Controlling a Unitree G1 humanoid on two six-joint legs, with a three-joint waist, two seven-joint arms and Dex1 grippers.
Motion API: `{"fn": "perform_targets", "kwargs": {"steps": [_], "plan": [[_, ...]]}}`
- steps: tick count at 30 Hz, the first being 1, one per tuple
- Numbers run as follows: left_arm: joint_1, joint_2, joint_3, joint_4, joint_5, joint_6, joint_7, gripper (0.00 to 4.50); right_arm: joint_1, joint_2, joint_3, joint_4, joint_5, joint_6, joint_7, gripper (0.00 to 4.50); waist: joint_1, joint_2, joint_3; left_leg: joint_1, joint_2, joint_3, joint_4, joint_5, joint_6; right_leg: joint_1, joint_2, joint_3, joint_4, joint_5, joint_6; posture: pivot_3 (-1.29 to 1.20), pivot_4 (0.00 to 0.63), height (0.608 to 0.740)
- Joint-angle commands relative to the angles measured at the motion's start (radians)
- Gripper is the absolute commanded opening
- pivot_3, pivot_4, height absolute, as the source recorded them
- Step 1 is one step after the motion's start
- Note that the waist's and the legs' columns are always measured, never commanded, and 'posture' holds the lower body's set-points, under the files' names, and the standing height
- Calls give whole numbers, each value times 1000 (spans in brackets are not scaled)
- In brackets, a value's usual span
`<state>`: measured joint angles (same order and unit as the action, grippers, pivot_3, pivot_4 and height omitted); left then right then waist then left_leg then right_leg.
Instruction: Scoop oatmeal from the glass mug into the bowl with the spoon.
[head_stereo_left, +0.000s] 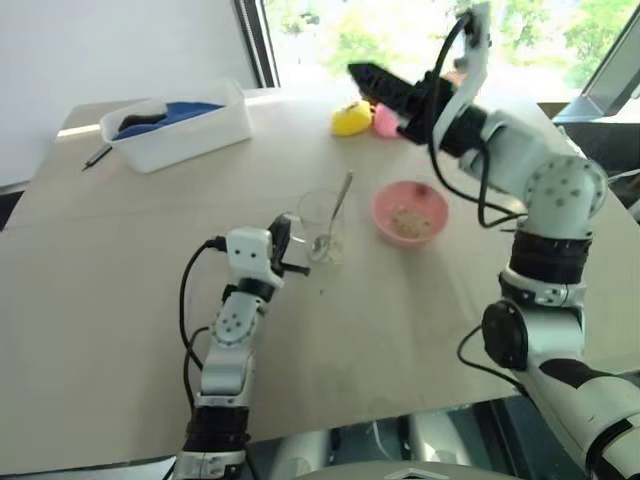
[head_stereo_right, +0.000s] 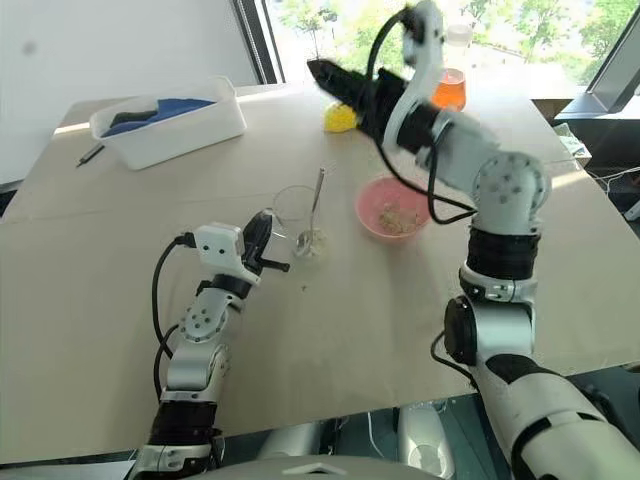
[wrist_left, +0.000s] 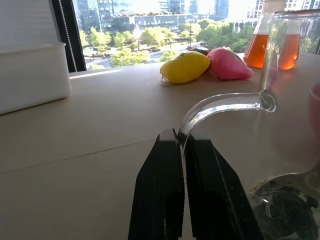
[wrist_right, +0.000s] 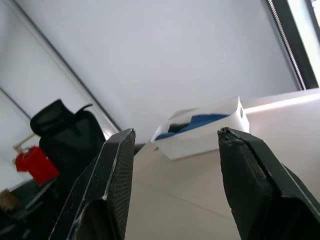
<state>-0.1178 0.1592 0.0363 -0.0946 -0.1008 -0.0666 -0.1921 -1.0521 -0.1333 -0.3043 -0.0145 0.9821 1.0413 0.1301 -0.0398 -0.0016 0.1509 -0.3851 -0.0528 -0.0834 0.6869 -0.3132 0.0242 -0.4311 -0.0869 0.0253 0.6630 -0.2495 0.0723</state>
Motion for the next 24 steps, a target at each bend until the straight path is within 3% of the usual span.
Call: {"fn": "perform_targets", "kwargs": {"steps": [1,2,4,7,18,21,24], "plan": [[1,1,7,-28,-6,-6,-4,0,-17,-14,-33,8,11,-18,-35,2684,-1,0,0,0,0,0,0,0,0,0,0,0,0,0,0,0,150,740],[1,2,6,-23,-5,-14,-7,669,-17,-16,-34,9,11,-19,-38,2737,-2,0,0,0,0,0,0,0,0,0,0,0,0,0,0,0,150,740],[2,4,3,-15,-3,-25,-16,1286,-18,-18,-37,11,13,-22,-43,2737,-3,0,0,0,0,0,0,0,0,-1,0,0,1,0,0,0,150,740],[8,3,2,-11,-2,-33,-21,2793,-15,-21,-32,8,7,-26,-45,2737,-4,0,0,0,0,1,0,0,0,-1,0,0,1,0,0,0,150,740],[128,26,10,-110,-11,-19,-50,2793,43,-64,-40,-33,48,6,-7,2737,-3,0,0,0,0,0,0,0,0,0,0,1,0,0,0,0,150,740],[204,45,19,-191,-44,9,-79,2793,99,-115,-73,-37,33,-21,-1,2737,-2,0,0,0,1,0,0,0,0,0,0,1,0,0,0,0,150,740],[308,80,30,-283,-100,59,-125,2793,233,-239,-44,-65,-75,-119,119,2737,8,0,0,-1,1,0,-1,0,0,0,0,0,-1,0,0,0,150,740]]}}
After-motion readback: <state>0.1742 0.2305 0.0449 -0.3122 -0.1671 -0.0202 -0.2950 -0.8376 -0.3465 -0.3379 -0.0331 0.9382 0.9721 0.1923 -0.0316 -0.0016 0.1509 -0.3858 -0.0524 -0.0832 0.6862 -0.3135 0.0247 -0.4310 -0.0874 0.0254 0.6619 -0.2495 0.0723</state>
